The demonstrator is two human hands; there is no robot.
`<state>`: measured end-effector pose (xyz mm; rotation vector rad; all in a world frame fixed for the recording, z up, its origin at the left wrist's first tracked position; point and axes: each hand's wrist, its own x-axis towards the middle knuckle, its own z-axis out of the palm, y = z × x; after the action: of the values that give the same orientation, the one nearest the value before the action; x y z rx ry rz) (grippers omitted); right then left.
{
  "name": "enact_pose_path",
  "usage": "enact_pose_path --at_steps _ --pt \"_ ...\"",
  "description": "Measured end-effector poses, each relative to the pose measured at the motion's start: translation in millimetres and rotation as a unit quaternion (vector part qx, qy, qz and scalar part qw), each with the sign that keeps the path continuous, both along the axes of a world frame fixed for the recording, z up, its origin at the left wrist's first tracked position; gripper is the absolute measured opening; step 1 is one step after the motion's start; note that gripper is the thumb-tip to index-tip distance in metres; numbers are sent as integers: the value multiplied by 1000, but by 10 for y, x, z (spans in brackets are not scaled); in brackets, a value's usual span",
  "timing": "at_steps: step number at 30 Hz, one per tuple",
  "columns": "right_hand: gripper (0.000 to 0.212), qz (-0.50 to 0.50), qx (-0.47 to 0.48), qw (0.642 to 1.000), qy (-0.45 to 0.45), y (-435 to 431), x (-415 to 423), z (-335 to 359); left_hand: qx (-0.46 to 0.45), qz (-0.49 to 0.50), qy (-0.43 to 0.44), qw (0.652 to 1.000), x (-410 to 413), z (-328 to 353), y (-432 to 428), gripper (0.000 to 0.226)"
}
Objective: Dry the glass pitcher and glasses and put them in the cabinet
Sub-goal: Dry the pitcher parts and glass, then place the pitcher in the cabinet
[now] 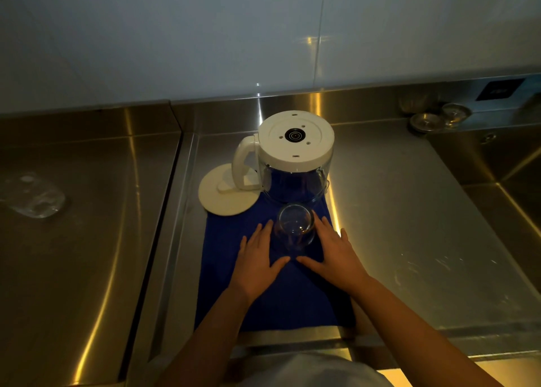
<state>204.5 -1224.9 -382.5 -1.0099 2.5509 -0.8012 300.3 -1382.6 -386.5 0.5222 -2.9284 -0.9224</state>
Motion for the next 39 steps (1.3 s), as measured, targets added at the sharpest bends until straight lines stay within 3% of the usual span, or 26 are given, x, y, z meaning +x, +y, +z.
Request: enact_pose_path --at_steps 6,27,39 --pt "91 -11 1 1000 22 24 94 97 -16 -14 21 1000 20 164 117 80" --pt "83 -41 84 995 41 63 370 355 -109 -31 -62 992 256 373 136 68" --pt "74 -107 102 989 24 -50 690 481 -90 -55 -55 993 432 377 -59 63"
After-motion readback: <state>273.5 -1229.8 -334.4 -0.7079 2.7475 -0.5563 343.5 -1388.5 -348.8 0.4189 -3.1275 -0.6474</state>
